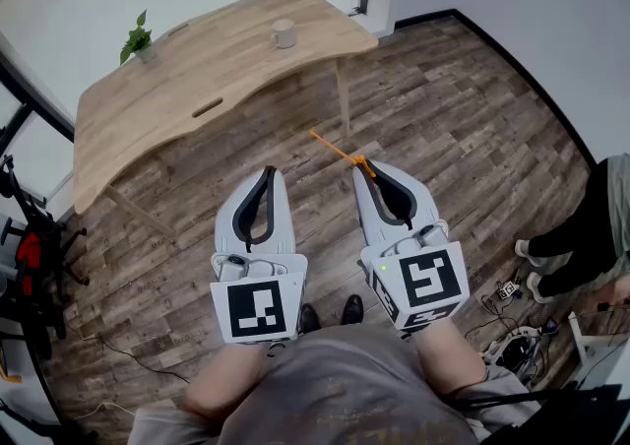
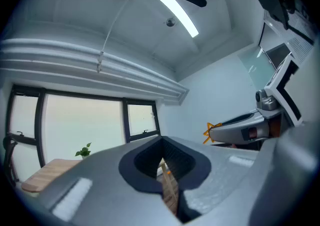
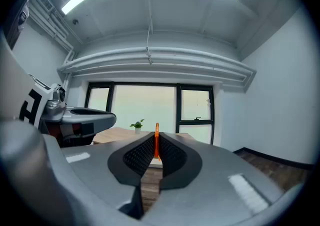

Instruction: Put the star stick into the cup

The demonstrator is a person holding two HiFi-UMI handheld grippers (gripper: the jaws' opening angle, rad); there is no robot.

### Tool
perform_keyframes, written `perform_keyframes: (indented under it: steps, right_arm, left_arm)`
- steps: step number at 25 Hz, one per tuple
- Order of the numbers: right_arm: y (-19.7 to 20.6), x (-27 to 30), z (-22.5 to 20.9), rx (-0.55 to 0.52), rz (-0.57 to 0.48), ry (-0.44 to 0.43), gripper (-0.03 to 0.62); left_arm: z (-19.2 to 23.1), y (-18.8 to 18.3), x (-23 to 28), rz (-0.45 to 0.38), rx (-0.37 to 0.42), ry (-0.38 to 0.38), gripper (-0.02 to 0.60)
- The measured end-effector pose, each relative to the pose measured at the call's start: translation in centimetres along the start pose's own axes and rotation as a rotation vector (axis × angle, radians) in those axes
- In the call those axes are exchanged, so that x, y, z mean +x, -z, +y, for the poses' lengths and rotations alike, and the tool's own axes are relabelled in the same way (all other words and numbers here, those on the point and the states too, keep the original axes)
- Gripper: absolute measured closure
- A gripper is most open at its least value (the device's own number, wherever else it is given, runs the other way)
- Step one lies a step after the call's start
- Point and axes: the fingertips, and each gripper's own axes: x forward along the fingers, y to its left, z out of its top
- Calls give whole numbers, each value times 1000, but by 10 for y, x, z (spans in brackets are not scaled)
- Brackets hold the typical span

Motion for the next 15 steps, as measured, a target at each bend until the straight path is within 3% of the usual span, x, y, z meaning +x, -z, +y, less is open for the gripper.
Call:
perform_keyframes:
  steps: [15]
  right_arm:
    - [8,-14,-49,39,-28,-19,549]
  left_arm:
    - [-45,1,29,-9,-7,-2,581]
